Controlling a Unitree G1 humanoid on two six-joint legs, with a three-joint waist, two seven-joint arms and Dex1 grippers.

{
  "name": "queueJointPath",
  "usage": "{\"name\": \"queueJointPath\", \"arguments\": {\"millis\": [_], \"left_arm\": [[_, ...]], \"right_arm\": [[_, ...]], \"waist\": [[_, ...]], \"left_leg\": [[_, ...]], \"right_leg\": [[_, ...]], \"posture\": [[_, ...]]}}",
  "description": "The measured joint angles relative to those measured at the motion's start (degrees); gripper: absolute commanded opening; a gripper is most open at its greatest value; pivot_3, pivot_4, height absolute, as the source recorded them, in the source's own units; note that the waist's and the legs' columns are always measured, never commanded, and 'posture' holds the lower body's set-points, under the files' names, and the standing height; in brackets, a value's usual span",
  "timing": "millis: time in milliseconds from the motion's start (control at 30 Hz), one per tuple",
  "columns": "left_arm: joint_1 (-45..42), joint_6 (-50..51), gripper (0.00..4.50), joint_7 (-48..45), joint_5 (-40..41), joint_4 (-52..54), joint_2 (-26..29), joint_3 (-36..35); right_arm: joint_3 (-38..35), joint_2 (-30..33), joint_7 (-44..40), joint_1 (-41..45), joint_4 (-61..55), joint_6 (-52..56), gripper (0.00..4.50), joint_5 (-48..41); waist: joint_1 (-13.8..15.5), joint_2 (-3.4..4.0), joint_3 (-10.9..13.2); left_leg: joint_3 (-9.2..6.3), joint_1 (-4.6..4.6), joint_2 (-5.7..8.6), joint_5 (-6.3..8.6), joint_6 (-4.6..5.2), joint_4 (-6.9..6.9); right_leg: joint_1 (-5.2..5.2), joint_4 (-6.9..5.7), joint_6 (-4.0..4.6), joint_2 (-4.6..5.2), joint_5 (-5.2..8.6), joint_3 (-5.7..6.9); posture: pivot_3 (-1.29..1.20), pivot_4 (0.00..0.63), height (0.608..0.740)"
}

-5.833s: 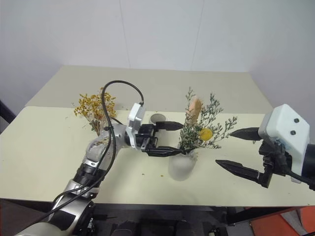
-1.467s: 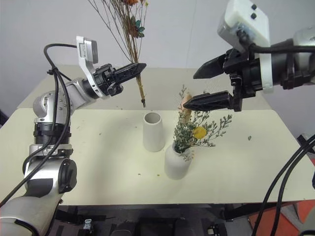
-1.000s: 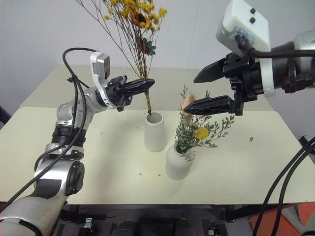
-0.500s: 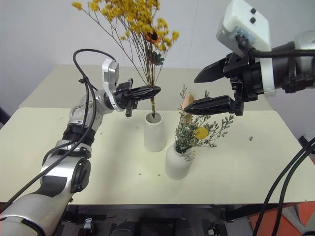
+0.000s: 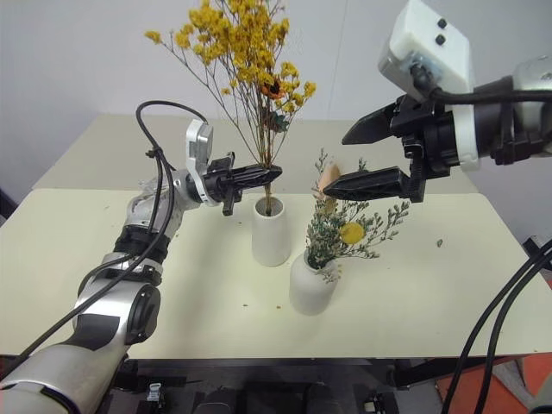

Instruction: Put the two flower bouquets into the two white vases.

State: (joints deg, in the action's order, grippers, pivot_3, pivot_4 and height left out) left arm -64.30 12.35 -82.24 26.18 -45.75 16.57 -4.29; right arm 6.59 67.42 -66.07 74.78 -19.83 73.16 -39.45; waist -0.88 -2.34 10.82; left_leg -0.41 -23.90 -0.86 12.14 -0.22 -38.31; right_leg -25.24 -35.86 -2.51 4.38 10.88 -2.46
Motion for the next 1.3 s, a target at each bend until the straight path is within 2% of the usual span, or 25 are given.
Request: {"name": "queueJointPath", "arguments": {"millis": [333, 700, 1067, 1200, 1300], "left_arm": [[1.5, -1.2, 4.49, -0.7, -0.5, 2.0, 1.1, 0.1], [3.5, -4.9, 4.49, -4.2, -7.0, 7.4, 8.4, 4.6], [3.8, -1.4, 4.49, -3.5, -7.2, 9.3, 9.0, 5.3], [4.4, -0.1, 4.49, -4.0, -6.6, 12.7, 12.6, 5.2], [7.7, 0.8, 4.49, -4.3, -6.0, 16.5, 17.3, 4.1]], "right_arm": [[0.0, 0.0, 0.2, -1.4, 0.2, -1.5, 4.50, 0.9], [0.0, -0.2, 0.2, -2.1, 0.5, -3.2, 4.50, 1.3], [0.0, -0.9, 0.2, -2.1, 1.3, -4.1, 4.50, 2.2], [0.0, -0.8, 0.2, -2.1, 1.2, -4.1, 4.50, 2.2], [-0.1, -0.6, 0.1, -2.1, 1.3, -4.1, 4.50, 2.1]], "waist": [[-0.1, 0.00, 0.0], [0.0, 0.00, 0.0], [-0.1, 0.00, 0.0], [-0.5, 0.01, 0.0], [-0.9, 0.03, 0.0]], "left_leg": [[0.00, 0.00, -0.01, 0.00, 0.00, 0.00], [0.01, 0.00, -0.01, 0.00, 0.00, 0.00], [0.01, -0.01, -0.03, 0.01, 0.01, -0.02], [0.01, 0.01, -0.07, 0.01, 0.01, -0.01], [0.02, 0.03, -0.08, 0.01, 0.01, 0.00]], "right_leg": [[-0.01, -0.01, 0.00, -0.01, 0.00, 0.00], [-0.01, 0.00, 0.01, 0.00, 0.00, 0.00], [-0.01, -0.02, 0.01, -0.01, 0.00, 0.00], [-0.03, -0.04, 0.01, -0.04, 0.01, 0.00], [-0.04, -0.06, 0.03, -0.03, 0.02, -0.01]], "posture": [[0.00, 0.150, 0.740], [0.00, 0.150, 0.740], [0.00, 0.150, 0.740], [0.00, 0.150, 0.740], [0.00, 0.150, 0.740]]}}
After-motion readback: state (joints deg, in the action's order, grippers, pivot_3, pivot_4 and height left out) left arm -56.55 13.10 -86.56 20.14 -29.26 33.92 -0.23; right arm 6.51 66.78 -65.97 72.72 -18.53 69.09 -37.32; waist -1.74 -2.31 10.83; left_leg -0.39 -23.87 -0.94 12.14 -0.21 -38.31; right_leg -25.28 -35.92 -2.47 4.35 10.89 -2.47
